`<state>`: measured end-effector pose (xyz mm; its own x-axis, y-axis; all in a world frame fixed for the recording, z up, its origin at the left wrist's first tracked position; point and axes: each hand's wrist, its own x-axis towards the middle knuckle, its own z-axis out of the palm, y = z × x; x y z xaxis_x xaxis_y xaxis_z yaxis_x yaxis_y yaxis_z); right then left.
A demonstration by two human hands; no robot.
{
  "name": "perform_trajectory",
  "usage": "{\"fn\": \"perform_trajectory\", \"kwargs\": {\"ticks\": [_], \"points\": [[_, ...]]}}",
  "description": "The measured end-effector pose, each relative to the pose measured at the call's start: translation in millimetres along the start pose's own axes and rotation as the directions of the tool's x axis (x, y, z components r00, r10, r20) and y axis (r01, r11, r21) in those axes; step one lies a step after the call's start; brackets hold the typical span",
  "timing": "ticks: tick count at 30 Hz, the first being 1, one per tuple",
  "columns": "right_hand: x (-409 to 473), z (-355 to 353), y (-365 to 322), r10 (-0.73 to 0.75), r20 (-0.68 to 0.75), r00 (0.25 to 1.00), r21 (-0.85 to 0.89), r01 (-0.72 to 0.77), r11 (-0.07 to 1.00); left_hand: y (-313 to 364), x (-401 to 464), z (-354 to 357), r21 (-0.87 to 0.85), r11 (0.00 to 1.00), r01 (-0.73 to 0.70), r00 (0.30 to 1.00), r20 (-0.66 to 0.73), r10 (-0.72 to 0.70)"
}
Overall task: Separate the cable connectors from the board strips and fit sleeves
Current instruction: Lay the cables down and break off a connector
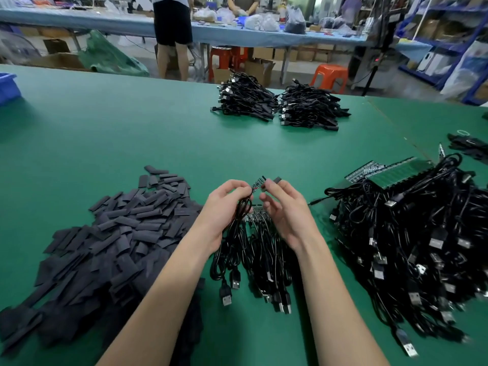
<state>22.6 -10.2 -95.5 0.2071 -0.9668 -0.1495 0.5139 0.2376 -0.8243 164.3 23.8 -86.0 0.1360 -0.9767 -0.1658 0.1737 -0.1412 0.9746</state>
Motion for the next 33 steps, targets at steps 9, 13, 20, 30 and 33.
{"fn": "perform_trajectory", "kwargs": {"ticks": [9, 13, 20, 30, 33], "points": [[-5.1, -3.5, -5.1, 0.02, -0.011, 1.0, 0.198, -0.018, 0.98, -3.6, 0.2, -0.2, -0.004, 1.0, -0.006, 1.0, -0.013, 0.006], [-1.3, -7.0, -6.3, 0.0, -0.051, 0.999, 0.25, 0.013, 0.968, -4.7, 0.9, 1.3, -0.016, 1.0, 0.007, 1.0, 0.001, -0.007], [0.0, -2.9, -2.9, -0.01, -0.068, 0.998, 0.206, 0.023, 0.978, -4.6, 0.6, 0.9, -0.005, 1.0, -0.007, 1.0, -0.007, 0.007], [-0.3, -2.7, -4.1, -0.047, -0.177, 0.983, 0.208, 0.084, 0.975, -5.3, 0.2, 3.1, 0.026, 0.999, -0.032, 0.999, 0.006, 0.032], [-1.4, -1.8, -4.6, -0.051, -0.21, 0.976, 0.19, 0.091, 0.977, -5.3, 0.1, 3.1, 0.029, 0.999, -0.033, 0.999, 0.004, 0.033]]}}
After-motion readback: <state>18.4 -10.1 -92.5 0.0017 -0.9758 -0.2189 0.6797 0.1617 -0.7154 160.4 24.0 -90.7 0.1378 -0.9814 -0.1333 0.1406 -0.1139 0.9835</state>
